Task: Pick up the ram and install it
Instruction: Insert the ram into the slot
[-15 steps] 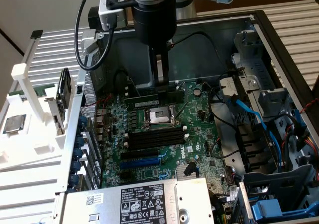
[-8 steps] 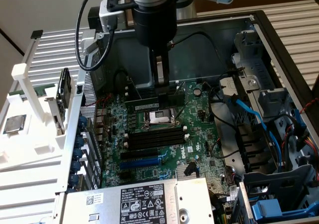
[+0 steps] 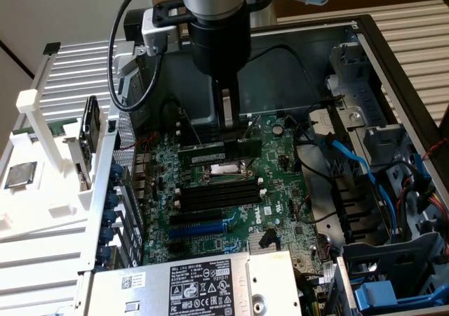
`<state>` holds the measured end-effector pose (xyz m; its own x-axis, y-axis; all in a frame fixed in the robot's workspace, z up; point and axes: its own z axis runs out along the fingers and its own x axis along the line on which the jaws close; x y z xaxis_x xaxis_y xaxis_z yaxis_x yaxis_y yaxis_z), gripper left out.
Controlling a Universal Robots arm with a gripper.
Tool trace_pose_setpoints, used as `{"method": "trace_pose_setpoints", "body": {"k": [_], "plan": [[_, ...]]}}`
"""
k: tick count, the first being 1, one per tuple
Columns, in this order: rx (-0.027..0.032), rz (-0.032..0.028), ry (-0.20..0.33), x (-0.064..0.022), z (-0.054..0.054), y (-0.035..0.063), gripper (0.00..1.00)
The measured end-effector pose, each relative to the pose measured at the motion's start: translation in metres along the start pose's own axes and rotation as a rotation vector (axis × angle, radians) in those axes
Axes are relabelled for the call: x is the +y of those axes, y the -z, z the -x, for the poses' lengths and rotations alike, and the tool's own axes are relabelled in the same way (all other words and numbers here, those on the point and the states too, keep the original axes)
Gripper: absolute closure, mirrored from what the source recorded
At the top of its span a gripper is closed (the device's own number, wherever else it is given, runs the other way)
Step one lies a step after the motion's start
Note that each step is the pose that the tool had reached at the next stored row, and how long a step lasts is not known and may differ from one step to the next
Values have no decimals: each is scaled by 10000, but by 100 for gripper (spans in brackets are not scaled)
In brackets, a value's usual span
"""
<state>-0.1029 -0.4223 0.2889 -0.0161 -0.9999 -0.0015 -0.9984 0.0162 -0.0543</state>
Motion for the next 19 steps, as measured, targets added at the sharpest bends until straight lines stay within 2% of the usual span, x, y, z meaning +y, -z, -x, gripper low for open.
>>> {"method": "trace_pose_setpoints", "body": {"k": [4,6,9,13,14,19], "plan": [[-1,0,0,-2,-16,-32,88],[-21,-4,-1,-2,-61,-82,88],[-27,-6,-1,0,-72,-141,88],[-71,-7,-4,2,-132,-191,88],[-89,-11,-6,5,-142,-240,88],[-119,-11,-7,6,-156,-269,88]]}}
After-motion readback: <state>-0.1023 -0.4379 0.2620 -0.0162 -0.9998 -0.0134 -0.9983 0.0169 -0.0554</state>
